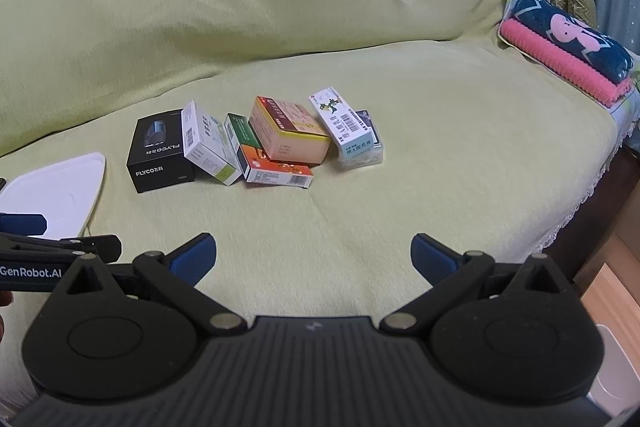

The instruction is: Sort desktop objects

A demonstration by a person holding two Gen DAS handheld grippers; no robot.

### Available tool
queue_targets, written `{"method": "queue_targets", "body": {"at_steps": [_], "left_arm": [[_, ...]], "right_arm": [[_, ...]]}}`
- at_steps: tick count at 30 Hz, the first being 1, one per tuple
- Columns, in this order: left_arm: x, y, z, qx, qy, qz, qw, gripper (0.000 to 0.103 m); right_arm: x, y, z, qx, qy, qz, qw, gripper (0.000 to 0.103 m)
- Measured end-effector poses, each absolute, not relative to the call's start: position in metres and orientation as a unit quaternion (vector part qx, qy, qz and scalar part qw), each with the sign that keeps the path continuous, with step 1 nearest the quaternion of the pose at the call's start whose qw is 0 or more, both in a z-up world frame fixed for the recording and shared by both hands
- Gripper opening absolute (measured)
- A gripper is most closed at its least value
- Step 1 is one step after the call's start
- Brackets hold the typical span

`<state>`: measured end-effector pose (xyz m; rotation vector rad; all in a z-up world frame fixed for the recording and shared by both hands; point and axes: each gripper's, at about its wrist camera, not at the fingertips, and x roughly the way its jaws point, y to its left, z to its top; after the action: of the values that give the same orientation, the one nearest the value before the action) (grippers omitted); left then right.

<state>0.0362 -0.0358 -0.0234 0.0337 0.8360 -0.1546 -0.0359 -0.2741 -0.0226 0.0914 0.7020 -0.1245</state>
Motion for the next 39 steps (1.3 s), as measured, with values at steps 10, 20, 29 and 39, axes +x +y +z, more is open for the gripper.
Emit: {"method": "queue_targets", "body": {"at_steps": [10,20,29,39], "left_arm": [[0.041,-0.032,-0.028,0.014,0.409,-0.072,0.910,0.103],[0.049,-0.029,-0.031,0.013,0.410,-0.071,0.909,0.103],[0.065,-0.021,-0.037,0.017,0.403,-0.070,0.913,0.103],[0.105,-0.012,-0.046,0.029,0.388,-0.080,0.918,0.102]], "right_arm": [[-0.031,-0.272,-0.026,0.040,0.349,-0.058,0.935,0.103],[-0.020,-0.269,-0.027,0.032,0.350,-0.053,0.935,0.103],[-0.006,-0.266,-0.027,0.015,0.343,-0.042,0.938,0.103],[0.023,-0.254,-0.028,-0.021,0.328,-0.003,0.945,0.103]]}}
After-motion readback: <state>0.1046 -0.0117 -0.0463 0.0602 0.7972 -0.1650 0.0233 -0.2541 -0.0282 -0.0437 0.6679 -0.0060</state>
